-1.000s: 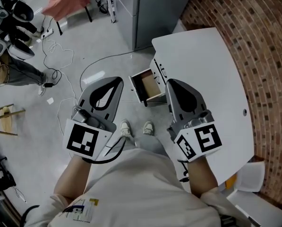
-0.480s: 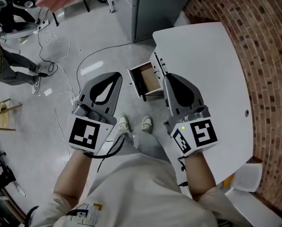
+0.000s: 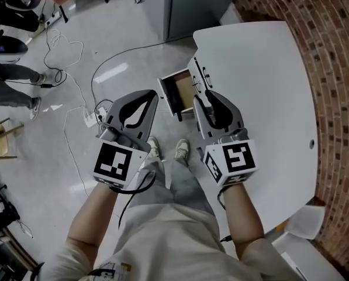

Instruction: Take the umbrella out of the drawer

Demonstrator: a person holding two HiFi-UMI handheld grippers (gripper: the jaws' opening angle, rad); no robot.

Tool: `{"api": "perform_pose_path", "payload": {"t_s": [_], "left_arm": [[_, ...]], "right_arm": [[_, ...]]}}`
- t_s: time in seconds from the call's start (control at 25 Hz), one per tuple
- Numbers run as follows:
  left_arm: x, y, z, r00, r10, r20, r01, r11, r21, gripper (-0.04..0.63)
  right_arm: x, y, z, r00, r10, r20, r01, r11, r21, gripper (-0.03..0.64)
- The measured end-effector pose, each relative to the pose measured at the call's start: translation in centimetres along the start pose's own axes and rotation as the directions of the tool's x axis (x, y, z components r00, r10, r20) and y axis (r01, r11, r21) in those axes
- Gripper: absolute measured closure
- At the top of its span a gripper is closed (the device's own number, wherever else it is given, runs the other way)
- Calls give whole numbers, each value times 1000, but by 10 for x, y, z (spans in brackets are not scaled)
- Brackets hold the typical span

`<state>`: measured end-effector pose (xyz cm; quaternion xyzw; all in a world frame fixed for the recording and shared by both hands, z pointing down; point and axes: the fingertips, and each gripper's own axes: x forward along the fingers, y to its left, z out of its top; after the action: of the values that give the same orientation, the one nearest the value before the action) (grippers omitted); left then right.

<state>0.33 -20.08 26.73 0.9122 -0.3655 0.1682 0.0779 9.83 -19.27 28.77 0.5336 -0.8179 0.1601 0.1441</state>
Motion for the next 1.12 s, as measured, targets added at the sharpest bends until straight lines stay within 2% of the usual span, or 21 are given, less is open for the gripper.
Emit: {"api": "perform_pose_path", "payload": {"t_s": [0.2, 0.6, 0.76, 0.96, 1.12], "left_arm": [[27, 5, -36, 1000, -23, 2, 23, 999, -40, 588], [76, 14, -133, 994, -41, -105, 31, 995, -93, 588], [95, 19, -170, 991, -55, -124, 44, 995, -94, 588], [112, 11, -210, 988, -114, -103, 98, 983, -154, 588], [129, 7, -255, 983, -134, -129, 114, 982, -152, 588]], "right_arm": [[28, -11, -43, 998, -11, -58, 11, 1000, -7, 512], [80, -13, -151, 985, 18, -171, -16, 1000, 10, 512], [102, -20, -196, 977, 4, -212, 6, 999, 47, 512], [114, -27, -255, 960, -5, -280, 20, 999, 51, 512], [133, -29, -300, 950, 8, -311, 1, 1000, 31, 509]]}}
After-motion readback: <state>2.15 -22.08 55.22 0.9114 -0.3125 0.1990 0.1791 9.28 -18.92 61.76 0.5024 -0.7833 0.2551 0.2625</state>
